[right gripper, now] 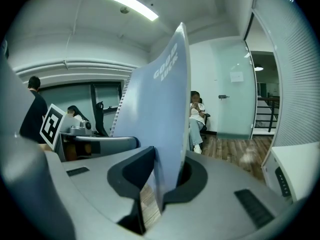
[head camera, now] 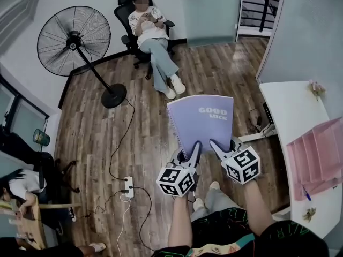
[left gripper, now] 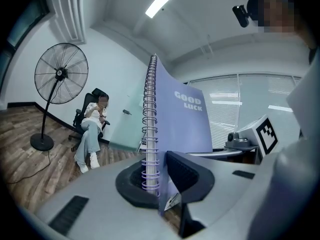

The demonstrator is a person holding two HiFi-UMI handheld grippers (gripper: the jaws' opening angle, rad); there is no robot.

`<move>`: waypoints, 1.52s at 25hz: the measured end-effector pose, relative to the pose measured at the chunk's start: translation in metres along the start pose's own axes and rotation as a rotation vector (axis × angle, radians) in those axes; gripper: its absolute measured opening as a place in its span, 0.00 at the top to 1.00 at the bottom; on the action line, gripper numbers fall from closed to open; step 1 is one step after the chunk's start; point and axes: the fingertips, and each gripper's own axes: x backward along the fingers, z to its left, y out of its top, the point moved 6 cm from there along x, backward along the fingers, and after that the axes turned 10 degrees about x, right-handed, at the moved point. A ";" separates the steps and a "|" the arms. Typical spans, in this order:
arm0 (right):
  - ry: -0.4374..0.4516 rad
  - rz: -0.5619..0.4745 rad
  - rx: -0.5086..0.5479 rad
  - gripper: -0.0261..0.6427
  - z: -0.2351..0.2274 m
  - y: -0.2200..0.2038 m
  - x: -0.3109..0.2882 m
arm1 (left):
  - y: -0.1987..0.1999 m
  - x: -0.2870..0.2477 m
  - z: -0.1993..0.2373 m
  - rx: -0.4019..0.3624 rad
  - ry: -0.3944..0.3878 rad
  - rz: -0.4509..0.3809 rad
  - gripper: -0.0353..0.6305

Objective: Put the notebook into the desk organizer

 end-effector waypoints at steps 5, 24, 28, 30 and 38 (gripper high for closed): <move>0.012 -0.013 -0.020 0.86 -0.042 0.001 -0.015 | 0.010 -0.042 0.004 -0.007 0.009 0.015 0.87; -0.075 -0.018 -0.148 0.86 -0.168 -0.032 -0.034 | 0.005 -0.184 0.008 -0.018 -0.084 0.168 0.88; -0.176 0.009 -0.207 0.86 -0.186 -0.036 -0.029 | 0.007 -0.216 0.008 -0.007 -0.172 0.266 0.87; -0.239 0.012 -0.243 0.86 -0.196 -0.038 -0.023 | 0.008 -0.233 0.003 -0.009 -0.227 0.313 0.88; -0.498 0.038 -0.384 0.86 -0.213 -0.067 0.014 | -0.019 -0.285 -0.021 -0.029 -0.448 0.516 0.88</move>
